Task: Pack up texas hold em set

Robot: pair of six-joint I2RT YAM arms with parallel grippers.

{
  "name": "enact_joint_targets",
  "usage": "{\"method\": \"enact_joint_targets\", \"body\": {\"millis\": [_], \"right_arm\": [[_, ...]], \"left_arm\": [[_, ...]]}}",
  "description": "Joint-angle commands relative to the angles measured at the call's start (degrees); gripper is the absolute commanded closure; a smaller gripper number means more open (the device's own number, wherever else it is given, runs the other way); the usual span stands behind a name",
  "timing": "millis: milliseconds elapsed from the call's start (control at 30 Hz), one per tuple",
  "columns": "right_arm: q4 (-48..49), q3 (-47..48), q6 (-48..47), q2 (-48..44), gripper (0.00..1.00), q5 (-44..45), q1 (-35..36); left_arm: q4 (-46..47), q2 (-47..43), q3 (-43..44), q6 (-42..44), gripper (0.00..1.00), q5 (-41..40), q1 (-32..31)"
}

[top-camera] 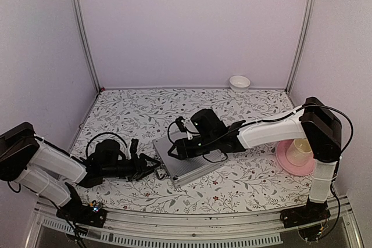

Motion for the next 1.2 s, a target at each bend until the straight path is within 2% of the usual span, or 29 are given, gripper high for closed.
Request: {"method": "enact_joint_targets", "body": {"millis": [0, 467, 933, 1167], "right_arm": [[-6.35, -2.3, 1.17, 3.64, 0.48, 1.94, 0.38], [-6.39, -2.08, 1.26, 3.74, 0.48, 2.14, 0.36], [-6.65, -2.03, 1.17, 3.75, 0.48, 2.45, 0.38], [-6.74, -2.03, 1.26, 3.75, 0.48, 2.58, 0.37]], "left_arm": [[-0.34, 1.44, 2.1, 0.67, 0.44, -0.27, -0.48], [-7.63, 0.71, 3.56, 1.17, 0.47, -2.66, -0.24], [-5.41, 3.89, 4.88, 2.36, 0.48, -1.17, -0.08], [-7.2, 2.91, 5.01, 2.69, 0.48, -1.99, -0.09]]}}
